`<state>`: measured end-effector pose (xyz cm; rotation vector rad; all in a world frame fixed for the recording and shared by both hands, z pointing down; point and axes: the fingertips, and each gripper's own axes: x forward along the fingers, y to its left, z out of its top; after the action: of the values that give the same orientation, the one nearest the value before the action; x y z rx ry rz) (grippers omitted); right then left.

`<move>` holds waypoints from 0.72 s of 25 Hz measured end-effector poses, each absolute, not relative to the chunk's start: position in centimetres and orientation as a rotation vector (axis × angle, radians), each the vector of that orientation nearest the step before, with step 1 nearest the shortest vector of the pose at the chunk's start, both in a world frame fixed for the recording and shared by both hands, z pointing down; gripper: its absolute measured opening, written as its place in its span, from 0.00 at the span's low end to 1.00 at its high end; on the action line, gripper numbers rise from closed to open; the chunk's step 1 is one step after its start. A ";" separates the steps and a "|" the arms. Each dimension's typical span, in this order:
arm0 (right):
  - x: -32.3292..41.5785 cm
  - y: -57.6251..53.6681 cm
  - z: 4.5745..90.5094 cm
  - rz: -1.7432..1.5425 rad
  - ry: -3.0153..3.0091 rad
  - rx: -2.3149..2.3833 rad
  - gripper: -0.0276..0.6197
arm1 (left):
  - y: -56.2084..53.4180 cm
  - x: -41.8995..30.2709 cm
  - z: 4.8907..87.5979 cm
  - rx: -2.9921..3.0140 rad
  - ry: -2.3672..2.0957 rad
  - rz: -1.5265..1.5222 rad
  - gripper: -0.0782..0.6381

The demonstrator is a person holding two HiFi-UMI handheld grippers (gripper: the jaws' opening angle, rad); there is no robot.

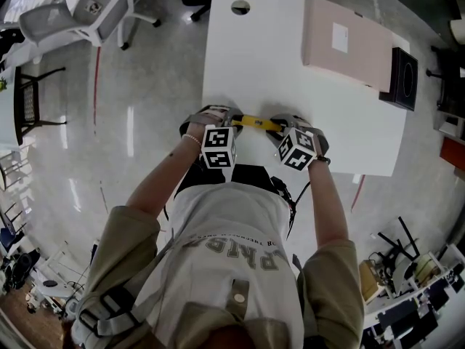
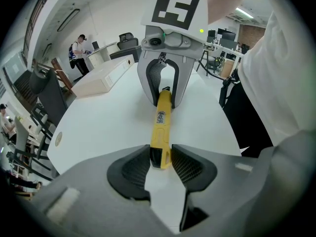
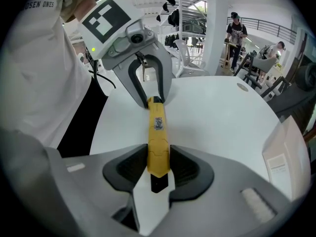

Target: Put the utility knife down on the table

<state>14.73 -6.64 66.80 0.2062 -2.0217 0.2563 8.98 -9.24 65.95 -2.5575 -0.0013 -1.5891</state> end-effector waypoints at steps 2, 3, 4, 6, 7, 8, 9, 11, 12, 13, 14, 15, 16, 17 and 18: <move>14.7 -6.6 66.8 0.260 -2.022 0.210 0.26 | -9.2 9.0 65.9 -2.561 -0.002 -1.588 0.31; 14.8 -6.6 66.8 0.262 -2.023 0.212 0.26 | -9.2 9.0 65.9 -2.561 0.000 -1.585 0.31; 14.8 -6.6 66.7 0.264 -2.023 0.213 0.26 | -9.3 9.0 65.8 -2.560 0.001 -1.583 0.31; 15.0 -6.6 66.7 0.267 -2.023 0.214 0.26 | -9.3 9.0 65.8 -2.558 0.000 -1.581 0.31; 15.0 -6.6 66.7 0.269 -2.023 0.214 0.26 | -9.3 9.1 65.8 -2.561 -0.004 -1.581 0.31; 15.1 -6.6 66.7 0.271 -2.023 0.214 0.26 | -9.2 9.1 65.9 -2.567 -0.012 -1.582 0.31; 15.2 -6.6 66.7 0.274 -2.023 0.213 0.26 | -9.0 9.2 65.9 -2.575 -0.019 -1.581 0.31; 15.3 -6.5 66.7 0.280 -2.024 0.208 0.26 | -9.0 9.3 65.9 -2.581 -0.024 -1.578 0.31; 15.4 -6.5 66.7 0.281 -2.024 0.204 0.26 | -9.0 9.3 65.9 -2.582 -0.024 -1.578 0.31; 15.4 -6.4 66.8 0.281 -2.023 0.201 0.26 | -9.0 9.3 65.9 -2.582 -0.022 -1.579 0.31; 15.5 -6.4 66.8 0.281 -2.022 0.197 0.26 | -9.0 9.4 65.9 -2.581 -0.021 -1.580 0.31; 15.6 -6.4 66.8 0.281 -2.021 0.195 0.26 | -9.0 9.4 65.9 -2.580 -0.019 -1.580 0.31; 15.6 -6.5 66.8 0.283 -2.020 0.194 0.26 | -9.1 9.4 65.9 -2.580 -0.018 -1.581 0.31; 15.7 -6.5 66.7 0.285 -2.020 0.195 0.26 | -9.1 9.4 65.9 -2.580 -0.018 -1.580 0.31; 15.8 -6.5 66.7 0.286 -2.020 0.196 0.26 | -9.1 9.4 65.8 -2.579 -0.017 -1.580 0.31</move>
<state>15.78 -6.51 66.70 0.1963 -2.0196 0.2856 9.36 -9.13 65.85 -2.5795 -0.0175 -1.5804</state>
